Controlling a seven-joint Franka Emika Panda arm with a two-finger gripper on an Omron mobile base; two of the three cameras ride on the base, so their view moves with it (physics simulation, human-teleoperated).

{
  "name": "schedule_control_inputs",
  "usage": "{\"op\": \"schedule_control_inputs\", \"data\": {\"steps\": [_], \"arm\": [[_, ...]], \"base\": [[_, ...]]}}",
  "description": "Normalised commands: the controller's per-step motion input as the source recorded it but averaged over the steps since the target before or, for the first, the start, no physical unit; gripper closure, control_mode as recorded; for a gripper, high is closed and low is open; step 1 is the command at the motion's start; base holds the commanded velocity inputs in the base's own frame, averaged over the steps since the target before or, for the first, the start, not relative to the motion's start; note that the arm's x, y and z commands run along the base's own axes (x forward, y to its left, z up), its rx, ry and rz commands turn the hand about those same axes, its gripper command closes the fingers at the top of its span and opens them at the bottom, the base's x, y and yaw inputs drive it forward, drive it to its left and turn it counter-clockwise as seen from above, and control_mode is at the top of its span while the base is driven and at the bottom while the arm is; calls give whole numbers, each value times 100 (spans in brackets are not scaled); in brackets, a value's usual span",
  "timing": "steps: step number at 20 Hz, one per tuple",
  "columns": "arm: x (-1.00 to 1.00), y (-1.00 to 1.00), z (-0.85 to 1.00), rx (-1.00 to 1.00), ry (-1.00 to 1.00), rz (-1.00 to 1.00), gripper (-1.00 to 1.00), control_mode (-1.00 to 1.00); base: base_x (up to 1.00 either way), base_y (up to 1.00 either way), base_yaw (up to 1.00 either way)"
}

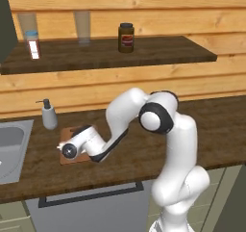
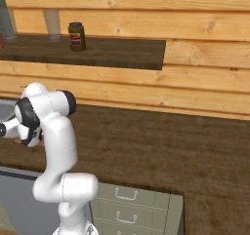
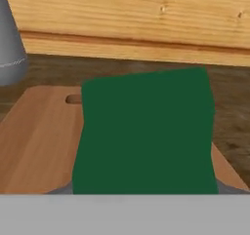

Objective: Pick up the sponge from the counter and clean the cutting board by briefly scrubbing or pressing down on the cutting board. Once finished, release the sponge.

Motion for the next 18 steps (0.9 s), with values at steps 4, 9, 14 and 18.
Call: {"op": "schedule_control_inputs", "data": {"steps": [4, 9, 14, 18], "arm": [[32, 0, -59, 0, -21, 0, 100, -100], [40, -1, -49, 0, -20, 0, 100, -100], [-3, -12, 36, 15, -8, 0, 100, -100], [-32, -3, 100, 35, -12, -3, 100, -100]], "base": [[0, 0, 0], [0, 0, 0], [0, 0, 0], [0, 0, 0]]}}
